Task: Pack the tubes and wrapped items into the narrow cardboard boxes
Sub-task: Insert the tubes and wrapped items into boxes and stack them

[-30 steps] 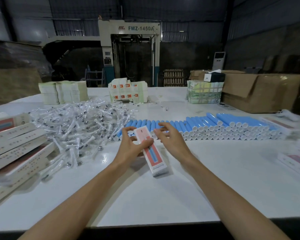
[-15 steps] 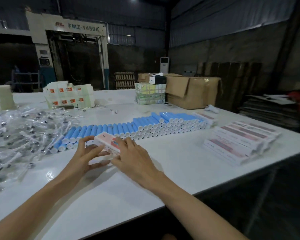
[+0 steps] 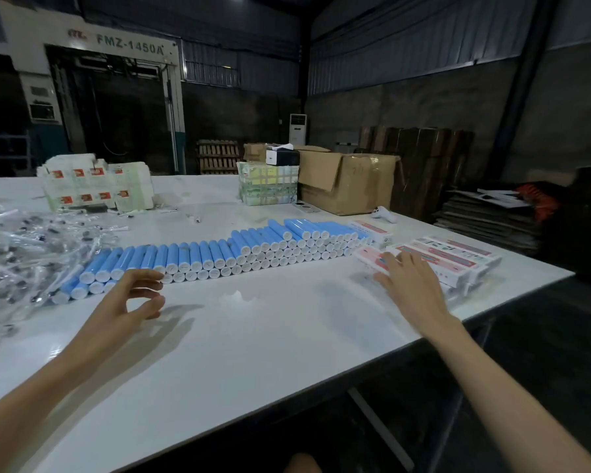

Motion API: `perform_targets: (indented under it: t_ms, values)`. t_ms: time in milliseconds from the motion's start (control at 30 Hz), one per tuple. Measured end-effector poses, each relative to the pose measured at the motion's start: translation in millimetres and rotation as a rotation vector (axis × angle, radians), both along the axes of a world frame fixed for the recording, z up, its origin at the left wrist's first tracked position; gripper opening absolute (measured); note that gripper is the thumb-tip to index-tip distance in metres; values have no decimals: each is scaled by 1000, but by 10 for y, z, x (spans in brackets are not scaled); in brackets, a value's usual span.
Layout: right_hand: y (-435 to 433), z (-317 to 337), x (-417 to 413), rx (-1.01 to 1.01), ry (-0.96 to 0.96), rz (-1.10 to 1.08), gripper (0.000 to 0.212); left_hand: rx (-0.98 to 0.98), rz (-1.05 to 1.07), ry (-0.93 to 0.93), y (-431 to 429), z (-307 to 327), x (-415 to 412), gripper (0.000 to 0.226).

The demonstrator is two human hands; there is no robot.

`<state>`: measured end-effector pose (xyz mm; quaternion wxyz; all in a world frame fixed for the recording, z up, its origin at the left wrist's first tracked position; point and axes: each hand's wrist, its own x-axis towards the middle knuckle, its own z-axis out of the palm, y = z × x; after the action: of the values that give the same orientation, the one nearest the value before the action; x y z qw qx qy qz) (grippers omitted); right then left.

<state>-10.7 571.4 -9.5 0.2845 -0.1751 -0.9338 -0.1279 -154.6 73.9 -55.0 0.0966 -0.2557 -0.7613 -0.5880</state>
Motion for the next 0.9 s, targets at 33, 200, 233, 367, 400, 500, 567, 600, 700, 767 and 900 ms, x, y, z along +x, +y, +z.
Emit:
perform_targets:
  t_ms: [33,200,233,367,400,500,567,600,700,767,900]
  values:
    - [76,-12,31,14,-28,-27,45,-28,11,11,-19,-13,-17,35]
    - [204,-58,117,50,-87,-100,41,-129,41,65,-99,-47,-74,35]
    - [212,-51,120,77,-89,-121,41,-135,46,68,-105,-47,-73,34]
    - [221,-16,92,122,-100,-164,40,-143,61,69,-115,-19,-48,36]
    - [215,-19,80,112,-102,-165,41,-143,59,71,-115,-19,-50,33]
    - [205,-37,37,84,-83,-171,40,-140,64,73,-105,-7,-40,31]
    - [199,-60,20,58,-79,-174,40,-129,66,63,-97,19,-18,31]
    - [195,-73,18,52,-75,-183,40,-120,66,59,-93,32,-3,32]
    - [60,-54,-13,40,7,-165,39,-101,76,50,-70,81,53,32]
    - [-200,9,-103,23,67,-61,36,-90,94,46,-39,119,99,31]
    - [-1110,161,-450,-184,147,352,28,-169,188,65,-5,193,205,16]
